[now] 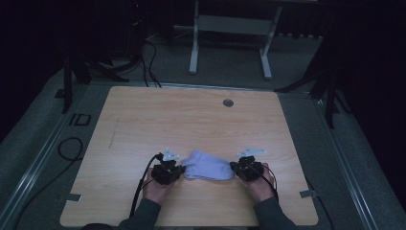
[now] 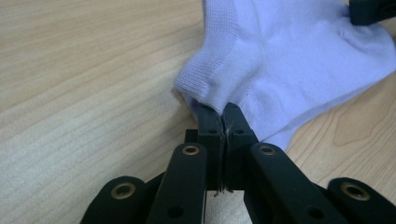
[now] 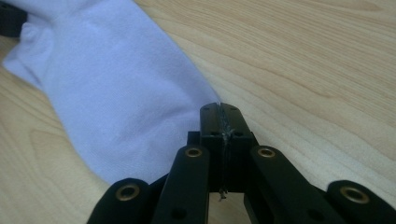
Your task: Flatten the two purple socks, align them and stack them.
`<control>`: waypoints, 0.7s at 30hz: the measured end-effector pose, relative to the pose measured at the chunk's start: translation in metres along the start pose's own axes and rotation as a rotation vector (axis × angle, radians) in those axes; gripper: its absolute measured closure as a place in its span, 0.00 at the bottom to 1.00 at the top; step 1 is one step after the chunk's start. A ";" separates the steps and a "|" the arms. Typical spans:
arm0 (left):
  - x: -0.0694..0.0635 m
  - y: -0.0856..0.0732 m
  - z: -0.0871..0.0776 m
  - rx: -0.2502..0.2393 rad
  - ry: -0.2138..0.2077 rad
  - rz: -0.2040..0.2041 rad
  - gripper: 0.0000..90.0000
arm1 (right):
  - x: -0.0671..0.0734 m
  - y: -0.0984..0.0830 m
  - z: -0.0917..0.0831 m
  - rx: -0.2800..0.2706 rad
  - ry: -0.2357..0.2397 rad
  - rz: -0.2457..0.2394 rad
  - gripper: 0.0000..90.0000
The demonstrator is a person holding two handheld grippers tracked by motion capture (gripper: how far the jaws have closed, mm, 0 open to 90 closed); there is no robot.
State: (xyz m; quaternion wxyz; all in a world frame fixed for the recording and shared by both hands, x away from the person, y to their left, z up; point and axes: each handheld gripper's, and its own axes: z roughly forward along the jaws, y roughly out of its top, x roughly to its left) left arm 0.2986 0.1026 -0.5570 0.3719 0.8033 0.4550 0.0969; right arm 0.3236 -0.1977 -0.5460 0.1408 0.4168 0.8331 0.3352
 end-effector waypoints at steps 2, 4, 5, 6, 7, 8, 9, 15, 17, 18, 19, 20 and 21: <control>-0.001 -0.001 0.000 0.009 0.003 0.002 0.97 | -0.001 0.000 0.002 0.004 -0.004 -0.001 0.99; -0.001 -0.001 0.000 0.023 0.007 0.005 0.95 | -0.001 -0.001 0.003 0.004 -0.008 -0.001 0.98; -0.001 -0.001 0.000 0.030 0.005 0.013 0.92 | -0.001 -0.001 0.004 0.005 -0.011 0.002 0.98; -0.001 -0.001 -0.001 0.033 -0.008 0.020 0.88 | -0.001 -0.002 0.005 0.007 -0.018 -0.003 0.97; -0.002 -0.001 -0.001 0.035 -0.008 0.024 0.84 | -0.002 -0.002 0.005 0.005 -0.019 -0.002 0.95; -0.002 -0.001 -0.002 0.030 -0.011 0.026 0.80 | -0.003 -0.002 0.006 0.003 -0.013 -0.001 0.92; -0.002 -0.001 -0.003 0.024 -0.017 0.025 0.77 | -0.003 -0.003 0.006 -0.001 -0.009 -0.003 0.90; -0.003 0.001 -0.008 -0.011 -0.032 0.027 0.70 | -0.003 -0.002 0.006 -0.014 -0.017 -0.009 0.80; -0.003 0.001 -0.009 -0.019 -0.032 0.027 0.69 | -0.003 -0.001 0.005 -0.027 -0.020 0.000 0.74; -0.002 0.001 -0.009 -0.023 -0.032 0.026 0.68 | -0.004 -0.001 0.004 -0.029 -0.022 0.003 0.72; -0.002 0.002 -0.009 -0.025 -0.030 0.027 0.66 | -0.005 -0.001 0.004 -0.035 -0.022 0.003 0.70; -0.002 0.002 -0.010 -0.029 -0.026 0.028 0.64 | -0.006 -0.001 0.003 -0.038 -0.019 0.007 0.68; -0.001 0.002 -0.010 -0.032 -0.021 0.031 0.63 | -0.007 -0.001 0.002 -0.043 -0.019 0.008 0.67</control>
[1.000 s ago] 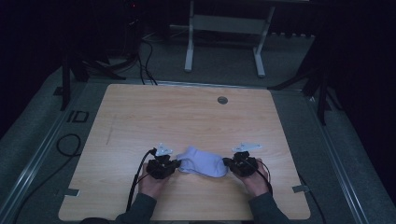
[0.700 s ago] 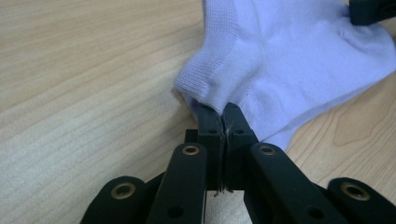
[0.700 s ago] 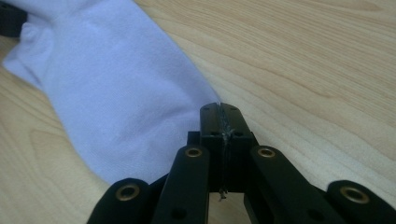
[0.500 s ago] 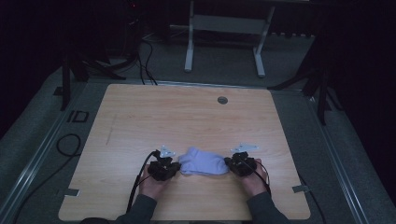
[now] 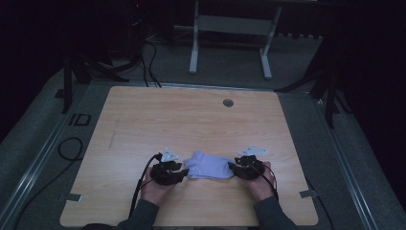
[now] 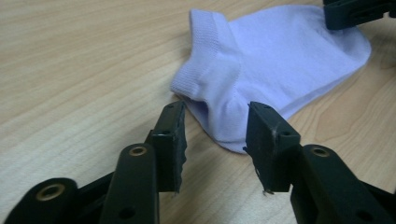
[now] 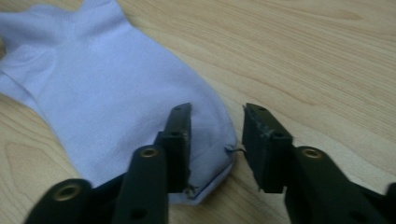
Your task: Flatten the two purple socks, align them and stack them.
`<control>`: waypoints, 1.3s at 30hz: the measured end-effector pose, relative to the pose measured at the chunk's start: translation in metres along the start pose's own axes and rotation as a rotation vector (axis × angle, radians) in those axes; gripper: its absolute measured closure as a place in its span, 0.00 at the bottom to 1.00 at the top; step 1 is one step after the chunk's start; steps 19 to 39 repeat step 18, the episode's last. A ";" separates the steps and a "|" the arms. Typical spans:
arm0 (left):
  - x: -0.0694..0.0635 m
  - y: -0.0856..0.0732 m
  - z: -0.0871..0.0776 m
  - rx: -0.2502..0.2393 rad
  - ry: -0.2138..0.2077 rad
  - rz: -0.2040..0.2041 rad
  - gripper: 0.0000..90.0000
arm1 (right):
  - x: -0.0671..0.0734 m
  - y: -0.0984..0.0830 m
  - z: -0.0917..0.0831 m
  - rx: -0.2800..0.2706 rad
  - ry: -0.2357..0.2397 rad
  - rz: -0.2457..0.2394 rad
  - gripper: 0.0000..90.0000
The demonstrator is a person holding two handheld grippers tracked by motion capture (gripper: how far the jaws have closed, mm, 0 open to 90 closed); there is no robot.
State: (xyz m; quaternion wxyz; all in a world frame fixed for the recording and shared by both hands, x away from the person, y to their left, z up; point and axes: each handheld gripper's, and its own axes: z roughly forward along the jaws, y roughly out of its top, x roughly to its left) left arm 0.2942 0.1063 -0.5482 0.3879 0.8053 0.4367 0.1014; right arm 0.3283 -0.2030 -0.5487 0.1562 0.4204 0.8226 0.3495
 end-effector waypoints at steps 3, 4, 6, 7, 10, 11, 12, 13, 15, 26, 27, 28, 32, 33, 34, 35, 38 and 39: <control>0.002 0.000 -0.001 -0.009 0.007 -0.003 0.62 | -0.004 0.000 -0.004 -0.024 0.002 0.017 0.64; 0.003 0.000 -0.002 -0.010 0.011 -0.005 0.61 | -0.005 0.000 -0.005 -0.033 0.003 0.024 0.63; 0.006 0.000 -0.003 -0.020 0.021 -0.014 0.61 | -0.009 0.000 -0.008 -0.043 -0.003 0.036 0.62; 0.008 0.000 -0.004 -0.027 0.026 -0.021 0.61 | -0.011 -0.001 -0.009 -0.048 -0.002 0.041 0.61; 0.013 0.001 -0.006 -0.041 0.045 -0.031 0.59 | -0.018 -0.003 -0.011 -0.047 -0.012 0.062 0.61; 0.015 0.001 -0.006 -0.044 0.049 -0.037 0.59 | -0.020 -0.003 -0.011 -0.048 -0.016 0.065 0.60; 0.016 0.001 -0.007 -0.048 0.055 -0.041 0.59 | -0.022 -0.004 -0.012 -0.047 -0.020 0.071 0.60; 0.018 0.001 -0.008 -0.051 0.061 -0.043 0.59 | -0.024 -0.005 -0.013 -0.047 -0.025 0.074 0.60; 0.021 0.001 -0.009 -0.058 0.074 -0.049 0.58 | -0.028 -0.007 -0.014 -0.050 -0.038 0.079 0.60; 0.024 0.001 -0.010 -0.065 0.101 -0.056 0.58 | -0.035 -0.010 -0.016 -0.048 -0.051 0.096 0.59; 0.024 0.001 -0.010 -0.065 0.101 -0.056 0.58 | -0.035 -0.010 -0.016 -0.048 -0.051 0.096 0.59; 0.024 0.001 -0.010 -0.065 0.101 -0.056 0.58 | -0.035 -0.010 -0.016 -0.048 -0.051 0.096 0.59; 0.024 0.001 -0.010 -0.065 0.101 -0.056 0.58 | -0.035 -0.010 -0.016 -0.048 -0.051 0.096 0.59; 0.024 0.001 -0.010 -0.065 0.101 -0.056 0.58 | -0.035 -0.010 -0.016 -0.048 -0.051 0.096 0.59; 0.024 0.001 -0.010 -0.065 0.101 -0.056 0.58 | -0.035 -0.010 -0.016 -0.048 -0.051 0.096 0.59; 0.024 0.001 -0.010 -0.065 0.101 -0.056 0.58 | -0.035 -0.010 -0.016 -0.048 -0.051 0.096 0.59; 0.024 0.001 -0.010 -0.065 0.101 -0.056 0.58 | -0.035 -0.010 -0.016 -0.048 -0.051 0.096 0.59; 0.024 0.001 -0.010 -0.065 0.101 -0.056 0.58 | -0.035 -0.010 -0.016 -0.048 -0.051 0.096 0.59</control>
